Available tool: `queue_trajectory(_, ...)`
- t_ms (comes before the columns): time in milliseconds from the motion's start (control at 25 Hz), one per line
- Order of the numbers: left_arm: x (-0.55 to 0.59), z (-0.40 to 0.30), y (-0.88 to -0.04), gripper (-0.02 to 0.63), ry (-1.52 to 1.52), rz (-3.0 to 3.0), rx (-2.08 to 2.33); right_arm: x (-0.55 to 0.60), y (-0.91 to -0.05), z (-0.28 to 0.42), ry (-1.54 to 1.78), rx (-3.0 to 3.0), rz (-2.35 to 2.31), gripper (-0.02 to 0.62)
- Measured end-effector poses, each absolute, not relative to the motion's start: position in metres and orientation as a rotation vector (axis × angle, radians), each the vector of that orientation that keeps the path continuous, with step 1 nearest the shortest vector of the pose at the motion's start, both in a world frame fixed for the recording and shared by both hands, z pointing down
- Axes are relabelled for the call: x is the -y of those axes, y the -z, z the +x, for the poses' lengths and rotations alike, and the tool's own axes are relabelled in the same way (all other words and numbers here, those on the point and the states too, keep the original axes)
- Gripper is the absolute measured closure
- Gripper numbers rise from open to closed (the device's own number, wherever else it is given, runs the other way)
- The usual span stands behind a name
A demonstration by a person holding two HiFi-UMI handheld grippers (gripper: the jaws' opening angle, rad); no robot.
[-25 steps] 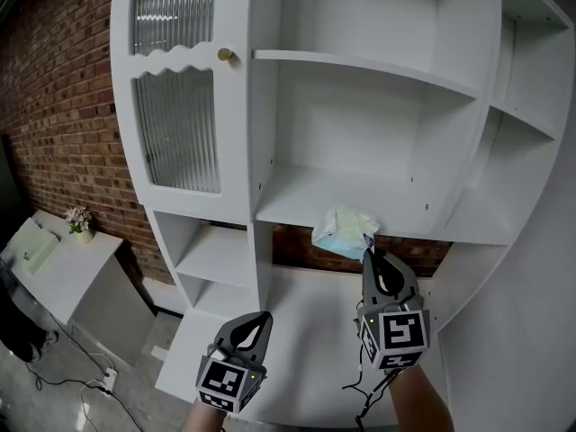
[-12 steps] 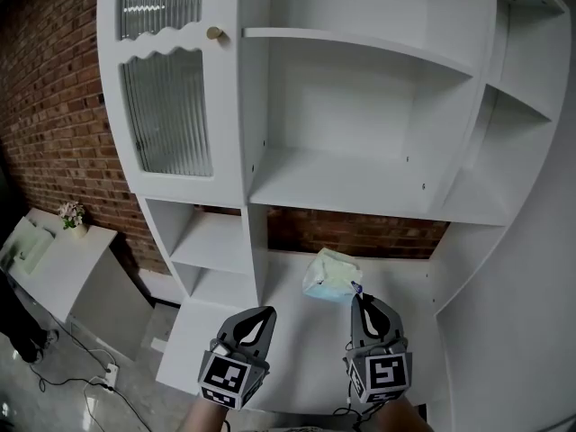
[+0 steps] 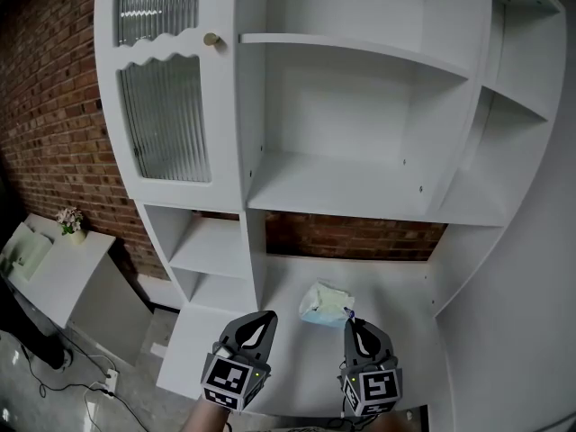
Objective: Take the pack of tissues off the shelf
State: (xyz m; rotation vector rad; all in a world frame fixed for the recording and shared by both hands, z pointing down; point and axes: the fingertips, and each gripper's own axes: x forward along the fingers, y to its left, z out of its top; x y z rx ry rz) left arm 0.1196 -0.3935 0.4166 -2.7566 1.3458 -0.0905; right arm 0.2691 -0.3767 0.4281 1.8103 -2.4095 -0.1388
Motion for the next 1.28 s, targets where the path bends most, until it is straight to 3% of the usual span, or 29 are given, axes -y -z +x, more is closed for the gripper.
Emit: queue_trajectory(1280,0.393,0.137,-0.409,0.591,0.033,-2.756,-1.276,0.38,-0.414,0.275,0.127,2.478,1.815,0.584)
